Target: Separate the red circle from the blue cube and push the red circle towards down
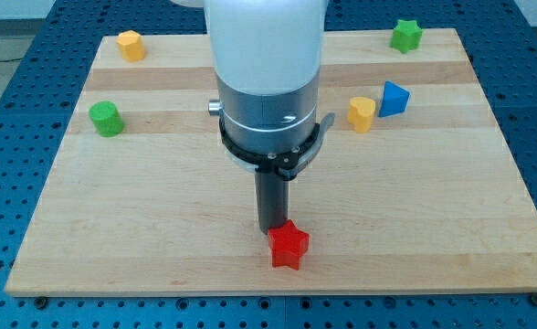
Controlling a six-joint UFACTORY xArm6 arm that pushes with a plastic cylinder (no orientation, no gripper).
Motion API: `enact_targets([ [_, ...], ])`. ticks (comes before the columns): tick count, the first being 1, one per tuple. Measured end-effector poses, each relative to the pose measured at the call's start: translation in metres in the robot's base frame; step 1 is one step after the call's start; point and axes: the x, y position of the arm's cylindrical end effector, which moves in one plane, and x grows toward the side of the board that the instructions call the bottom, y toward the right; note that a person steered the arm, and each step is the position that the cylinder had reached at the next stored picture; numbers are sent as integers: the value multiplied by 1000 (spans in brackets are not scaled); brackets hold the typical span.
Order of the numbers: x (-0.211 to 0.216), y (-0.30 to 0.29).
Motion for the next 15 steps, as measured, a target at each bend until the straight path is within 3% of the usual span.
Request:
enact_targets([
  [5,-96,-58],
  [8,-135,-150],
  [9,-171,-172],
  [12,-287,-151],
  [15,-350,-65],
])
